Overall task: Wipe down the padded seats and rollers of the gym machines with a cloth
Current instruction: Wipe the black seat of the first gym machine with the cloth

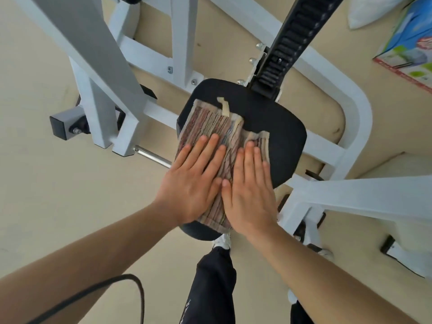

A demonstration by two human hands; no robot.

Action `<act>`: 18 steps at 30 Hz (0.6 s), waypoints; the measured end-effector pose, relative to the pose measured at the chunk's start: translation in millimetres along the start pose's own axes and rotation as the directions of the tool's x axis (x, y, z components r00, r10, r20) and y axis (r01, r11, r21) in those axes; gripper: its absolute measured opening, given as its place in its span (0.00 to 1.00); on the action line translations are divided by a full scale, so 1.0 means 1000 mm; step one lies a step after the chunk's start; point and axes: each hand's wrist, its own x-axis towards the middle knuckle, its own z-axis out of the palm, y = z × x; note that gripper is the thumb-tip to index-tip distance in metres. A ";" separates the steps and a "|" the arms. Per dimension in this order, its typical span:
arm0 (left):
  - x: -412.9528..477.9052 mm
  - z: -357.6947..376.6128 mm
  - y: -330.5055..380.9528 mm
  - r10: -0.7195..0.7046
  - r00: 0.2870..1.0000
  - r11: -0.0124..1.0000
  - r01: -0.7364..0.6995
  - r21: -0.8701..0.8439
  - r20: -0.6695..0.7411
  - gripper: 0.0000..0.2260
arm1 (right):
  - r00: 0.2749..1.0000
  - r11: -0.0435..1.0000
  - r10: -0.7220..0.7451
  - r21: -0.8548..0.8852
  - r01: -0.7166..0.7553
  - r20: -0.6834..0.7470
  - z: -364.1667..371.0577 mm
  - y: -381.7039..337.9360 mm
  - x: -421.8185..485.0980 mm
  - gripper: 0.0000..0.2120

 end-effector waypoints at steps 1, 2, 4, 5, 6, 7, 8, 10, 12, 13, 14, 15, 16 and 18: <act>-0.014 0.003 0.000 -0.019 1.000 1.000 0.019 0.004 0.012 0.29 | 0.999 0.999 -0.044 -0.003 0.044 0.024 0.002 -0.004 -0.012 0.33; -0.021 0.005 0.002 -0.026 1.000 1.000 0.026 0.007 0.011 0.28 | 0.995 0.996 -0.088 -0.007 0.088 0.049 0.002 -0.005 -0.021 0.33; -0.020 0.006 0.007 -0.030 0.999 0.999 0.031 0.010 -0.010 0.28 | 0.985 0.987 -0.154 -0.033 0.157 0.077 0.000 0.005 -0.021 0.34; -0.013 0.004 0.009 -0.027 1.000 1.000 0.027 0.012 -0.013 0.28 | 0.983 0.985 -0.162 -0.048 0.166 0.081 -0.003 0.012 -0.014 0.34; -0.003 0.002 0.010 -0.019 1.000 1.000 0.020 0.009 -0.014 0.29 | 0.986 0.987 -0.143 -0.059 0.148 0.083 -0.005 0.020 -0.002 0.36; 0.010 0.000 0.011 -0.014 1.000 1.000 0.014 0.004 -0.016 0.29 | 0.992 0.993 -0.100 -0.062 0.105 0.076 -0.007 0.028 0.013 0.37; 0.025 -0.002 0.011 -0.011 1.000 1.000 0.011 0.000 -0.018 0.29 | 0.997 0.997 -0.041 -0.060 0.045 0.063 -0.010 0.037 0.031 0.37; 0.062 -0.006 0.015 -0.010 0.999 1.000 0.011 0.008 -0.045 0.28 | 0.997 0.996 0.067 -0.055 -0.065 0.039 -0.018 0.056 0.064 0.38; 0.097 -0.010 0.020 -0.035 0.997 0.999 0.035 0.008 -0.070 0.28 | 0.988 0.988 0.151 -0.011 -0.151 0.021 -0.023 0.071 0.083 0.38; 0.107 -0.011 0.022 -0.050 0.996 0.999 0.050 0.001 -0.072 0.28 | 0.982 0.981 0.191 0.028 -0.191 0.006 -0.022 0.073 0.085 0.37; 0.109 -0.012 0.024 -0.056 0.996 0.998 0.057 0.002 -0.067 0.28 | 0.974 0.973 0.224 0.060 -0.223 -0.009 -0.021 0.072 0.082 0.37; 0.104 -0.011 0.026 -0.051 0.997 0.999 0.052 0.002 -0.060 0.29 | 0.969 0.967 0.245 0.076 -0.243 -0.020 -0.018 0.067 0.074 0.37; 0.089 -0.009 0.026 -0.031 0.998 1.000 0.031 0.003 -0.050 0.29 | 0.968 0.966 0.249 0.073 -0.247 -0.020 -0.014 0.059 0.060 0.37; 0.043 -0.002 0.026 0.027 0.999 1.000 -0.026 0.008 -0.022 0.28 | 0.982 0.981 0.191 0.039 -0.190 -0.014 -0.007 0.036 0.022 0.36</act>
